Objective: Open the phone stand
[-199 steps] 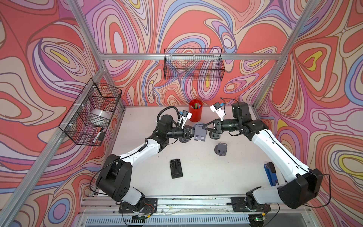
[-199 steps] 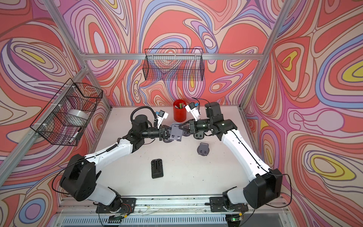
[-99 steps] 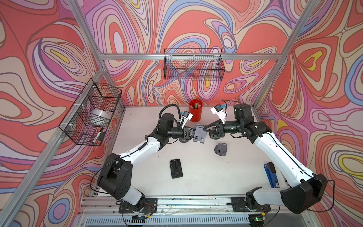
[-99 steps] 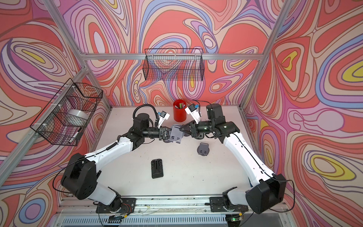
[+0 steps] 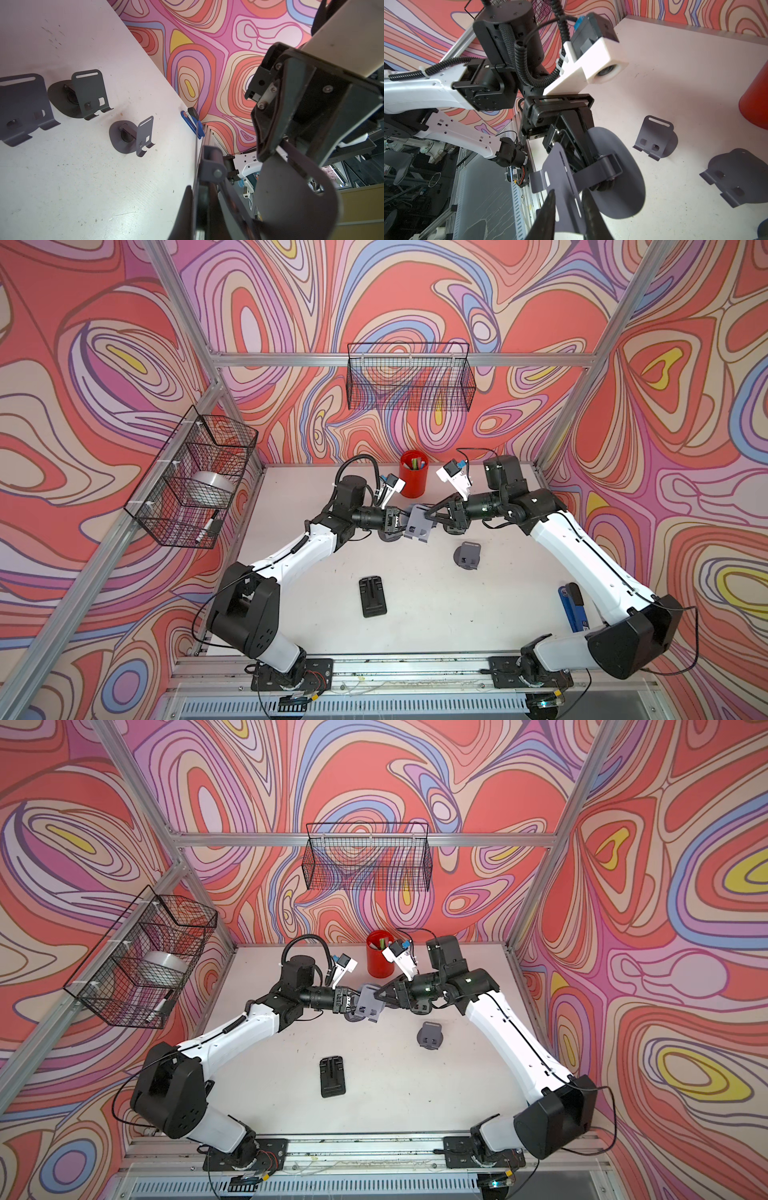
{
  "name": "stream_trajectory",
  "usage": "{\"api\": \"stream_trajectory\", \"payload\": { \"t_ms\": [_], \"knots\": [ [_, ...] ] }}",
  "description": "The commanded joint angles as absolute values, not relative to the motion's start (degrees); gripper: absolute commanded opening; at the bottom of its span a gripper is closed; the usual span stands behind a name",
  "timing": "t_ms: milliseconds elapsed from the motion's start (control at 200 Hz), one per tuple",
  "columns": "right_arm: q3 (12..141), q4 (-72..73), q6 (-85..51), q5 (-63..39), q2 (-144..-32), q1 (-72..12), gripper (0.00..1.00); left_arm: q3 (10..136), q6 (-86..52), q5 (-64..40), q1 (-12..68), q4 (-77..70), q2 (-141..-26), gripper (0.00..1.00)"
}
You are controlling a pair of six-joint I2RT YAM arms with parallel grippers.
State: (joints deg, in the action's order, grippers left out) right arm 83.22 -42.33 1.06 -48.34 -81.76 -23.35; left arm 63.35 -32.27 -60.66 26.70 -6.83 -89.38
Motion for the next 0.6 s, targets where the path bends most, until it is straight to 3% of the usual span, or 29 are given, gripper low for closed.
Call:
{"api": "stream_trajectory", "payload": {
  "t_ms": [0,336,471,596],
  "knots": [
    [87.25,-46.31,3.94,-54.6,-83.36,-27.86,0.28,64.64,-32.69,-55.67,26.69,-4.23,-91.67,0.0],
    [89.56,-49.14,5.46,-53.37,-85.68,-29.81,0.4,64.94,-34.05,-57.52,26.64,-7.45,-91.27,0.0],
    [89.82,-49.04,5.38,-53.09,-85.68,-29.87,0.2,65.06,-34.02,-57.3,26.71,-7.08,-91.32,0.0],
    [90.42,-50.98,7.17,-52.23,-85.36,-29.97,0.09,65.14,-34.16,-56.88,26.71,-6.12,-91.23,0.0]
  ]
}}
